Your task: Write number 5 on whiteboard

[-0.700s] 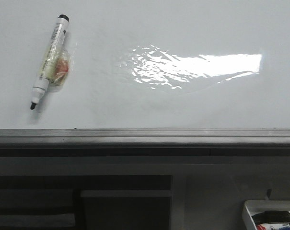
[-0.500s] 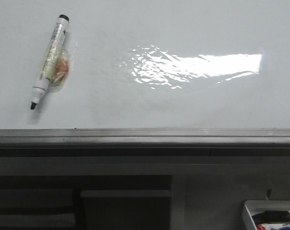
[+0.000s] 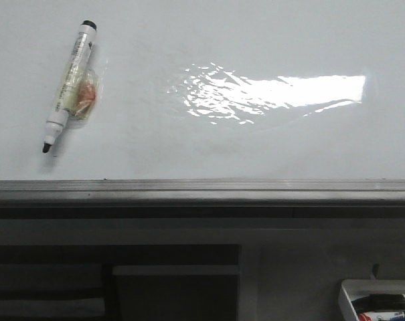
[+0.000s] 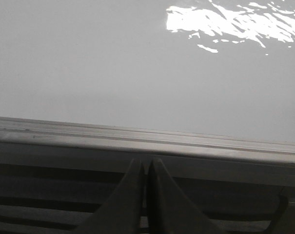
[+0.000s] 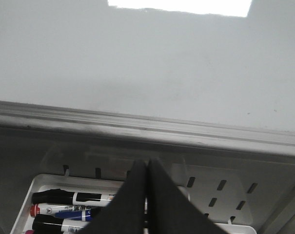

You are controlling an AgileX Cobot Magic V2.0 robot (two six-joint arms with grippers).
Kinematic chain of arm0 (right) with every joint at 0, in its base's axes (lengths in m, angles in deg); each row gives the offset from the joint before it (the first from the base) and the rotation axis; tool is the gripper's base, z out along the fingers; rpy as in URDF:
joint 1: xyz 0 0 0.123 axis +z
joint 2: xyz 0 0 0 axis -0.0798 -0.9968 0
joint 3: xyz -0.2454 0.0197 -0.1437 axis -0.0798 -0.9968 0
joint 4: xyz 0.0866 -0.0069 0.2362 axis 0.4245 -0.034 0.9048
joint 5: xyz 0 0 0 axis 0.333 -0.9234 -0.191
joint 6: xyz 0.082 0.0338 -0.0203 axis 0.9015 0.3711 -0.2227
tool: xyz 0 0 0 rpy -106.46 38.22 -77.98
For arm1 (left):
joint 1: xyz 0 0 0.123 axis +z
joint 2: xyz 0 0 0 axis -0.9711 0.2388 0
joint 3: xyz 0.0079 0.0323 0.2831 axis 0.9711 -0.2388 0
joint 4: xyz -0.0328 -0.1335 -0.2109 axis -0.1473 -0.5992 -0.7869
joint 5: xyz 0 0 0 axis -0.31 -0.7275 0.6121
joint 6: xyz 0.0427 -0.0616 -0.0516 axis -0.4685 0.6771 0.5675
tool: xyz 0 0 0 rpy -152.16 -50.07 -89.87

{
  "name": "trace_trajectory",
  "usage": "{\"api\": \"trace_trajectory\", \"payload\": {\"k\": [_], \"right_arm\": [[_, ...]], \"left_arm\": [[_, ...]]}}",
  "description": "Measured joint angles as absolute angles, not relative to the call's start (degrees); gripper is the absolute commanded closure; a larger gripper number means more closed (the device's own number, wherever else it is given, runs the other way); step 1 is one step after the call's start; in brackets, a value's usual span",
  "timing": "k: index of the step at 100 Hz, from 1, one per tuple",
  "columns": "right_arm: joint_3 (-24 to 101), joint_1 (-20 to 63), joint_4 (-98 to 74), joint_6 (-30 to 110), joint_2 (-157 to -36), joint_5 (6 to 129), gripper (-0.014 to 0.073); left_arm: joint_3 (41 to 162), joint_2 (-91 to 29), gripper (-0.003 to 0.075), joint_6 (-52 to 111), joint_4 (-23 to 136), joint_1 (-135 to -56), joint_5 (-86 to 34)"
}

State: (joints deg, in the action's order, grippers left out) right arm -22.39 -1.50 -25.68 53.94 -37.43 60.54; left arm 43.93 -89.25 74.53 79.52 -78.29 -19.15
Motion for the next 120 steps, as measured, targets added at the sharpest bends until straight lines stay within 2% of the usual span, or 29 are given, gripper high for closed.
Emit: {"api": "trace_trajectory", "payload": {"k": [120], "right_arm": [[-22.4,-1.5,-25.7,53.9,-37.4,60.5,0.0654]], "left_arm": [[43.9,-89.2,0.0741,74.5,82.0,-78.3,-22.8]]}}
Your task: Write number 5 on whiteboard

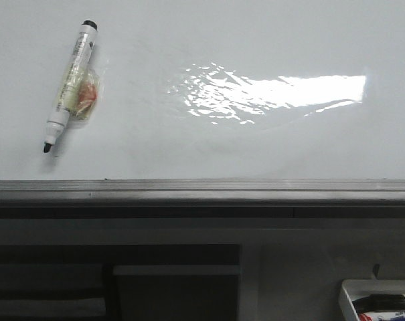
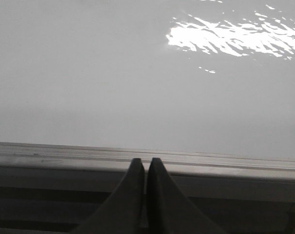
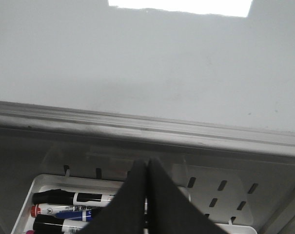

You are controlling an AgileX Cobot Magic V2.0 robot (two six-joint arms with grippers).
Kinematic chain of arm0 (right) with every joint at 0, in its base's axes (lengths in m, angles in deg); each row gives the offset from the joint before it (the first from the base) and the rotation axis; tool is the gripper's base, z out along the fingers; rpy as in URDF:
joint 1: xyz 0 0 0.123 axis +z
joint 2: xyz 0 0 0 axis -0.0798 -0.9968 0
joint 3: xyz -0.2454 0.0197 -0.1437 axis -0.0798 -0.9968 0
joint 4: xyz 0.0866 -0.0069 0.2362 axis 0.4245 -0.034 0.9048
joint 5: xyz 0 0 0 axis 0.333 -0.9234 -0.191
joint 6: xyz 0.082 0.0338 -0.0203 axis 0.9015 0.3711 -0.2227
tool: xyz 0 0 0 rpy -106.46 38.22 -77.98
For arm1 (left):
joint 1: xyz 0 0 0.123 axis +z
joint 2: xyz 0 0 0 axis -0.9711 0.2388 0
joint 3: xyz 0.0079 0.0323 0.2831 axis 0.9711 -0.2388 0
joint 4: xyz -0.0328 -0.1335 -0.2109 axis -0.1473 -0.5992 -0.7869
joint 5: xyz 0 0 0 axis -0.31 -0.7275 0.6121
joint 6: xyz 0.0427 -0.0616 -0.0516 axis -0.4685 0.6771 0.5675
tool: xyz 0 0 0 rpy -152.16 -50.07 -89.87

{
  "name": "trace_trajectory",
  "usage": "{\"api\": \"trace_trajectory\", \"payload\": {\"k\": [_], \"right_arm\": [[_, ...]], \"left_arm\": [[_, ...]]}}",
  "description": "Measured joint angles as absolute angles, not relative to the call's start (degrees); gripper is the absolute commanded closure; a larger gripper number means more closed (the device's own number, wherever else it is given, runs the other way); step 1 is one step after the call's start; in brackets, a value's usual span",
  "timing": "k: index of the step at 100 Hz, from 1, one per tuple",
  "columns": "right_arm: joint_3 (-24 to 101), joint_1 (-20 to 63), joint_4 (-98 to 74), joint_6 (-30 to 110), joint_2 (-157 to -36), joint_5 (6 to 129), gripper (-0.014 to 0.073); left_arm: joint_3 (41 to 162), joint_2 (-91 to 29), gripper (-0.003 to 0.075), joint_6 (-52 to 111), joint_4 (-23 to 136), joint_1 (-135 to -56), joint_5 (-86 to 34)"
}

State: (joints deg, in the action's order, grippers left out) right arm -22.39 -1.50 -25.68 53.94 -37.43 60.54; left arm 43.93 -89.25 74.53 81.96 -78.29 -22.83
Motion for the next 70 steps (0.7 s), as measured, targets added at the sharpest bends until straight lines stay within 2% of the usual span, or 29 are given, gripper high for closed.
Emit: {"api": "trace_trajectory", "payload": {"k": [37,61,70], "right_arm": [[-22.7,-1.5,-23.2,53.9,-37.4,71.4,0.0654],[-22.7,-1.5,-20.6,53.9,-37.4,71.9,0.0654],[-22.7,-1.5,-18.5,53.9,-37.4,69.3,0.0654]], "left_arm": [[43.9,-89.2,0.0741,74.5,82.0,-78.3,-30.1],[44.1,-89.2,0.0741,74.5,78.6,-78.3,-34.2],[45.8,-89.2,0.0741,74.5,78.2,-78.1,-31.7]]}}
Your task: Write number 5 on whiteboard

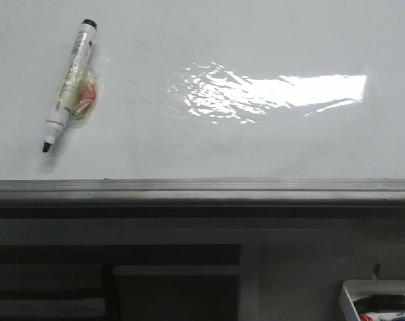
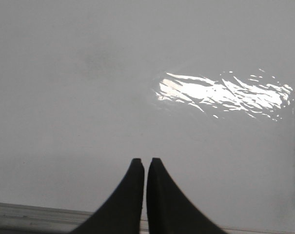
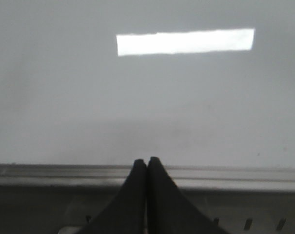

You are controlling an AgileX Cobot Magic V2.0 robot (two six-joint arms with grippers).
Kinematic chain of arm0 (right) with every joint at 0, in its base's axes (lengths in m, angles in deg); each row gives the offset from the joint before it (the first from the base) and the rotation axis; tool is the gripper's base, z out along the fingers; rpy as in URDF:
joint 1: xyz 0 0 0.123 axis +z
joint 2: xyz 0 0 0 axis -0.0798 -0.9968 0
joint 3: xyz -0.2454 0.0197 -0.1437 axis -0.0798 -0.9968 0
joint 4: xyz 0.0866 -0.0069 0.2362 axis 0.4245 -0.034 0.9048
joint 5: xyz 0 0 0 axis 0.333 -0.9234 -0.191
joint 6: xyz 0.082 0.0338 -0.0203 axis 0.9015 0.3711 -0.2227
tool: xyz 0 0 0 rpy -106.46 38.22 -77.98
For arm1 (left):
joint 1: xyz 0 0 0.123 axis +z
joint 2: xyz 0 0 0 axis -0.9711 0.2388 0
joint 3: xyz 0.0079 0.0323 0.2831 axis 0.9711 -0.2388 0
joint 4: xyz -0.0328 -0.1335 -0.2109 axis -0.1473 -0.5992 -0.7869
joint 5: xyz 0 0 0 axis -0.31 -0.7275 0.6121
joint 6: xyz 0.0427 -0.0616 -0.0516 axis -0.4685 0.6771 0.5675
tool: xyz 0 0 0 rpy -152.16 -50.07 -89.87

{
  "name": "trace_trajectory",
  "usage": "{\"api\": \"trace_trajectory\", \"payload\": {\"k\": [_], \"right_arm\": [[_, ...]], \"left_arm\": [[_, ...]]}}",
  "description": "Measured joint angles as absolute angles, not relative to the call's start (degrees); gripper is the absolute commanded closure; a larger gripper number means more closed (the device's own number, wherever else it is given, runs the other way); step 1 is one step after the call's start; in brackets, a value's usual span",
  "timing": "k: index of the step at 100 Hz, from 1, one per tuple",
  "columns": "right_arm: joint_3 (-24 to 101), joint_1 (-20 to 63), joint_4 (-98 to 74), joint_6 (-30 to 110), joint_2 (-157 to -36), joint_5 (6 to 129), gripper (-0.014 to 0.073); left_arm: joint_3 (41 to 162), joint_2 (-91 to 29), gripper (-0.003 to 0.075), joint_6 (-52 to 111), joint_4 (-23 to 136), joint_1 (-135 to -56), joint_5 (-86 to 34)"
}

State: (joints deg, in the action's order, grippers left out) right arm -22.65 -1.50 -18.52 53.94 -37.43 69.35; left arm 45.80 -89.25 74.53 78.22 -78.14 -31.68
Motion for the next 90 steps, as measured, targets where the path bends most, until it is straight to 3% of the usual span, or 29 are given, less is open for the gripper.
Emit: {"api": "trace_trajectory", "payload": {"k": [13,42,49,59,66,71,90], "right_arm": [[-22.5,-1.5,-16.2,53.9,-39.0,66.3,0.0654],[-18.5,-1.5,-11.0,53.9,-53.4,65.4,0.0654],[-17.5,-1.5,-10.9,53.9,-55.9,66.6,0.0654],[-17.1,-1.5,-10.7,53.9,-58.2,69.2,0.0654],[-17.0,-1.5,-10.7,53.9,-59.2,70.1,0.0654],[-17.0,-1.5,-10.7,53.9,-59.6,70.3,0.0654],[-17.0,-1.5,-10.7,53.9,-60.1,71.7,0.0654]], "left_arm": [[52.0,-87.3,0.0741,74.5,79.6,-78.1,-25.2],[61.5,-76.0,0.0722,74.5,83.2,-78.1,-25.4],[61.7,-74.3,0.0622,74.5,84.9,-78.1,-26.7],[61.7,-71.9,0.0371,74.5,86.4,-78.1,-30.0],[61.7,-70.5,0.026,74.5,86.7,-78.1,-33.1],[61.7,-69.4,0.0236,74.5,86.8,-78.1,-36.2],[61.7,-63.7,0.0267,74.5,86.8,-78.4,-45.8]]}}
